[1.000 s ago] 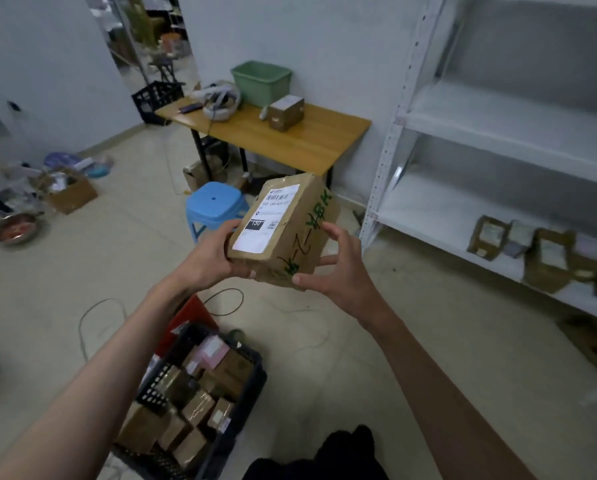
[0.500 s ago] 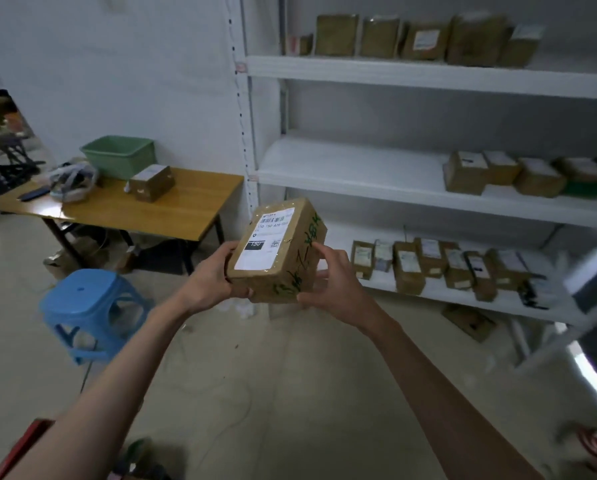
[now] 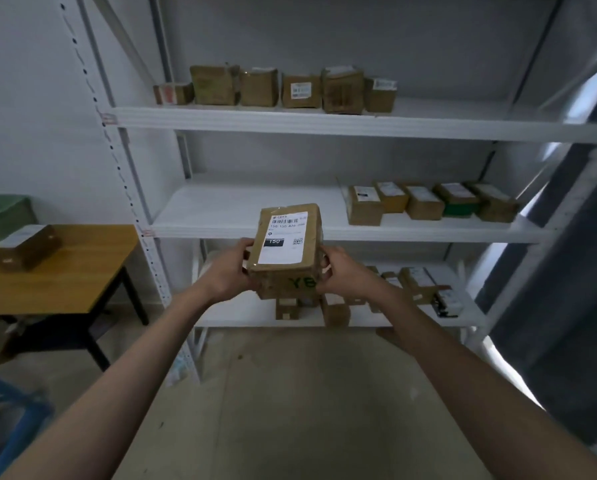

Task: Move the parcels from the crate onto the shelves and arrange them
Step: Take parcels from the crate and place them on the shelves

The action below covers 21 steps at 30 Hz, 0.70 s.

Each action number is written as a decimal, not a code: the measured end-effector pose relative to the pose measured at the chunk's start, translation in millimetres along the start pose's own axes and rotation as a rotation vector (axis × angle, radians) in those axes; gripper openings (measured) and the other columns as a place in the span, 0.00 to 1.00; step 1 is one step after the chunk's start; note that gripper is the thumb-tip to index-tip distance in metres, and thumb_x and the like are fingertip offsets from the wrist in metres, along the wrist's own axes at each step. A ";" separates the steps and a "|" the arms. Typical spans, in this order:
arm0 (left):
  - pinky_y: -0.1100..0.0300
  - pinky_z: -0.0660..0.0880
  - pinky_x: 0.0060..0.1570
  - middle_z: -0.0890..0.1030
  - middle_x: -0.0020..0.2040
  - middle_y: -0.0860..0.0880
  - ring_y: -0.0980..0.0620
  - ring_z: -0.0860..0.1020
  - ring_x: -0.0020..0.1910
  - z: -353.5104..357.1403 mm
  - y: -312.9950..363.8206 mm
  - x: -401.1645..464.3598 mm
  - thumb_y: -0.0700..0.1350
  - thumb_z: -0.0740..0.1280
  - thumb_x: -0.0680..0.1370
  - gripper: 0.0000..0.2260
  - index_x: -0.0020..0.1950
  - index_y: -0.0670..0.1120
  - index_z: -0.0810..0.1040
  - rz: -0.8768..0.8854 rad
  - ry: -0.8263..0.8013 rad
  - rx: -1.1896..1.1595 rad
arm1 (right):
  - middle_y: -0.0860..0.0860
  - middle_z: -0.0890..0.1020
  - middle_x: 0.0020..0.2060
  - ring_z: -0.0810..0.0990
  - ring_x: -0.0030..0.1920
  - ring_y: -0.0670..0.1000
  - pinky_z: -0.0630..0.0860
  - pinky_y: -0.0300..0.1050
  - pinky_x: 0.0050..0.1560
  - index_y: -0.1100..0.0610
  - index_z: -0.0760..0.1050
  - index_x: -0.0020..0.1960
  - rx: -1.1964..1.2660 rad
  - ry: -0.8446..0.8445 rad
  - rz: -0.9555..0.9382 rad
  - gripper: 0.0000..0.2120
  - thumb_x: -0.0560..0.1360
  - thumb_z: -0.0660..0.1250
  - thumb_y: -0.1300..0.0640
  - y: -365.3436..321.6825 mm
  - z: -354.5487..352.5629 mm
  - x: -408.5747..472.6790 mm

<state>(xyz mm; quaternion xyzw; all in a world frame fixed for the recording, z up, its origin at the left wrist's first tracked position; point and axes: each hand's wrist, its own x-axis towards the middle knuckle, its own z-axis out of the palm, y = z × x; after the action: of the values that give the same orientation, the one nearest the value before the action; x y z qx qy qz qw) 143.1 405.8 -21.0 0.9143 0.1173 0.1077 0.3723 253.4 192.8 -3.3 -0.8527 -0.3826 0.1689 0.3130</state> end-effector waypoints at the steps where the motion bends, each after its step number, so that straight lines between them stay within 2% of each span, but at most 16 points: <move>1: 0.66 0.74 0.38 0.76 0.58 0.49 0.49 0.78 0.47 3.5 5.2 11.7 0.36 0.77 0.69 0.36 0.73 0.44 0.65 0.000 -0.004 0.007 | 0.44 0.68 0.50 0.73 0.52 0.47 0.75 0.39 0.48 0.54 0.64 0.74 0.002 0.012 0.017 0.36 0.70 0.75 0.64 4.5 -8.9 5.4; 3: 0.59 0.75 0.43 0.77 0.63 0.45 0.49 0.79 0.45 9.0 14.2 35.0 0.39 0.77 0.69 0.36 0.74 0.45 0.64 0.009 0.006 0.020 | 0.42 0.69 0.46 0.74 0.44 0.43 0.72 0.31 0.37 0.55 0.63 0.76 0.008 0.041 0.044 0.37 0.71 0.73 0.68 14.8 -24.6 19.1; 5: 0.56 0.74 0.48 0.76 0.65 0.43 0.48 0.78 0.47 12.4 20.6 58.3 0.40 0.77 0.70 0.36 0.74 0.45 0.63 0.016 0.019 0.013 | 0.42 0.72 0.43 0.75 0.40 0.42 0.70 0.29 0.32 0.55 0.61 0.77 0.020 0.067 0.064 0.38 0.72 0.71 0.70 23.8 -37.9 35.0; 7: 0.57 0.74 0.48 0.75 0.66 0.43 0.47 0.77 0.49 15.0 23.0 82.5 0.40 0.76 0.71 0.36 0.75 0.45 0.62 0.027 0.008 -0.004 | 0.44 0.75 0.44 0.76 0.43 0.45 0.71 0.33 0.34 0.55 0.63 0.77 0.024 0.100 0.085 0.37 0.72 0.71 0.69 33.4 -47.7 54.0; 10: 0.60 0.74 0.47 0.75 0.66 0.42 0.50 0.75 0.51 19.8 22.0 120.4 0.39 0.76 0.71 0.36 0.75 0.43 0.62 0.055 -0.002 -0.003 | 0.50 0.79 0.54 0.79 0.50 0.50 0.72 0.35 0.36 0.54 0.64 0.75 0.016 0.134 0.099 0.35 0.72 0.73 0.68 47.4 -57.7 82.4; 13: 0.61 0.74 0.47 0.75 0.66 0.43 0.51 0.74 0.53 25.0 17.0 160.4 0.39 0.76 0.71 0.37 0.75 0.43 0.62 0.069 -0.009 -0.006 | 0.53 0.79 0.60 0.78 0.53 0.50 0.73 0.34 0.38 0.54 0.64 0.76 0.033 0.156 0.100 0.35 0.73 0.73 0.66 61.0 -67.7 113.4; 15: 0.64 0.75 0.44 0.75 0.66 0.43 0.51 0.74 0.53 28.5 10.9 189.7 0.39 0.77 0.71 0.37 0.75 0.43 0.62 0.077 -0.022 -0.001 | 0.54 0.78 0.61 0.78 0.54 0.50 0.74 0.36 0.40 0.56 0.63 0.77 0.033 0.170 0.113 0.35 0.73 0.72 0.67 72.0 -74.1 138.1; 17: 0.68 0.73 0.39 0.74 0.66 0.43 0.50 0.75 0.52 32.0 4.3 221.5 0.39 0.76 0.71 0.37 0.76 0.43 0.62 0.078 -0.038 0.001 | 0.55 0.78 0.63 0.78 0.59 0.54 0.78 0.43 0.48 0.57 0.64 0.76 0.035 0.180 0.129 0.34 0.73 0.71 0.68 84.1 -80.1 165.0; 19: 0.67 0.74 0.41 0.74 0.67 0.43 0.47 0.76 0.54 34.7 -2.0 255.8 0.38 0.76 0.71 0.37 0.76 0.44 0.62 0.073 -0.056 -0.004 | 0.56 0.77 0.65 0.77 0.63 0.56 0.76 0.46 0.52 0.58 0.64 0.75 0.045 0.178 0.156 0.32 0.74 0.68 0.71 96.1 -87.9 193.2; 21: 0.59 0.77 0.49 0.74 0.67 0.43 0.44 0.77 0.58 37.6 -10.1 291.1 0.38 0.77 0.71 0.38 0.76 0.44 0.62 0.060 -0.078 -0.002 | 0.56 0.77 0.64 0.76 0.62 0.57 0.75 0.46 0.54 0.58 0.64 0.75 0.043 0.161 0.195 0.30 0.75 0.65 0.72 108.0 -98.1 222.6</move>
<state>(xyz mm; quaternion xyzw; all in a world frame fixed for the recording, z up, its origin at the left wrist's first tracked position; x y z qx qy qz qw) 428.8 474.0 -22.6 0.9206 0.0752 0.0833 0.3741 509.0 266.7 -12.4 -0.8898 -0.2678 0.1375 0.3431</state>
